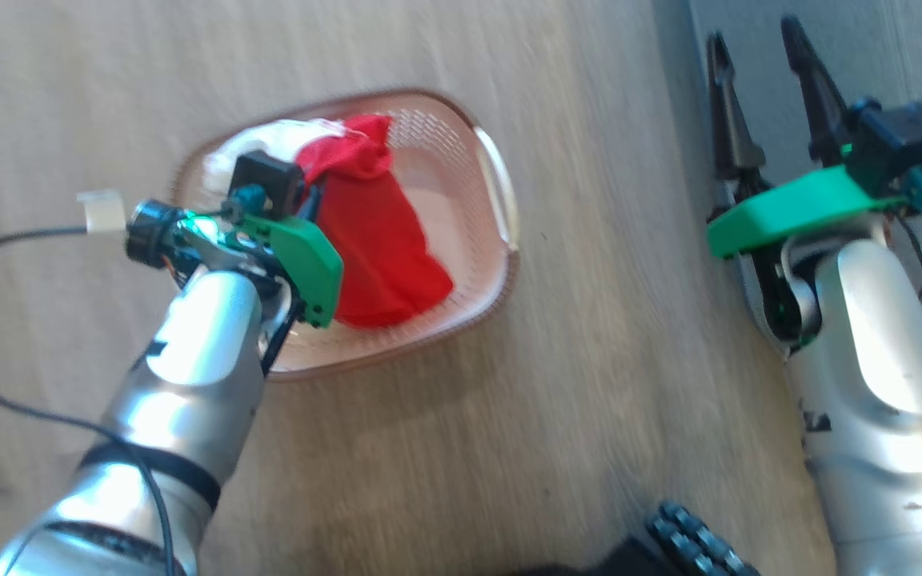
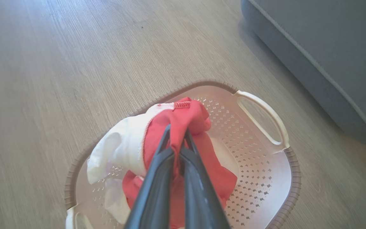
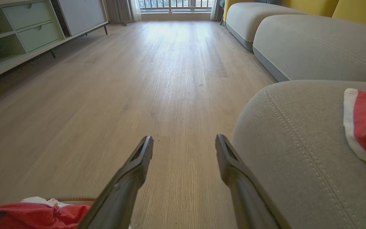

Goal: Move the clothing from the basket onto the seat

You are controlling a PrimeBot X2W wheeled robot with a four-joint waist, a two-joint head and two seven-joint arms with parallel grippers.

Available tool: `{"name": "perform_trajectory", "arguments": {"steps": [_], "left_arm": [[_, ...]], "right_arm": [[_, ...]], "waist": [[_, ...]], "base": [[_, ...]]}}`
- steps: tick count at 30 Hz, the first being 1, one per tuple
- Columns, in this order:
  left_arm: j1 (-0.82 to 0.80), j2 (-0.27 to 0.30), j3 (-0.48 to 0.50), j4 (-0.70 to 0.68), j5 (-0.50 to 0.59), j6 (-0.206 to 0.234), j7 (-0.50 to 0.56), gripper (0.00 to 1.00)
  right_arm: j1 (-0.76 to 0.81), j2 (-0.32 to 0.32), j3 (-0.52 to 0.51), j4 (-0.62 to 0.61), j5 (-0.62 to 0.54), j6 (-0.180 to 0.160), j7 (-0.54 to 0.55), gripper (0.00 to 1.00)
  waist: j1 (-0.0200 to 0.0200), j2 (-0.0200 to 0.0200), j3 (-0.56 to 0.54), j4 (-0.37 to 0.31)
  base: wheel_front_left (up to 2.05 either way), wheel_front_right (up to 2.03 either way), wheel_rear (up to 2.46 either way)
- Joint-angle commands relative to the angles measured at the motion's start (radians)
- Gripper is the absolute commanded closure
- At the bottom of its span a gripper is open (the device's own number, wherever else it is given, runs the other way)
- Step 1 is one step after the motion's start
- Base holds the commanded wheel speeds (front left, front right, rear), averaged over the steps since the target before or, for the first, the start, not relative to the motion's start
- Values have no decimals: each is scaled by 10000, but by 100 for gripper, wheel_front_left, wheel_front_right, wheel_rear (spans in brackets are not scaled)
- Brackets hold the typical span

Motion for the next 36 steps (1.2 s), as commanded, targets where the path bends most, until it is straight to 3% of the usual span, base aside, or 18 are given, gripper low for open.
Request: {"name": "perform_trajectory", "arguments": {"steps": [1, 19, 36], "left_arm": [[339, 115, 335, -511, -148, -40, -134, 100], [2275, 26, 700, -3913, -434, -166, -137, 100], [2824, 22, 403, -6396, -614, 124, -36, 100]], "right_arm": [[288, -92, 78, -190, -79, -2, -65, 0], [1849, -520, 354, 472, 242, -2, -65, 0], [2922, -366, 419, 804, 467, -2, -65, 0]], "waist": [[1, -1, -1028, 882], [1, -1, -3695, 2119], [1, -1, -5023, 2400]], "base": [[0, 0, 0], [0, 0, 0], [0, 0, 0]]}}
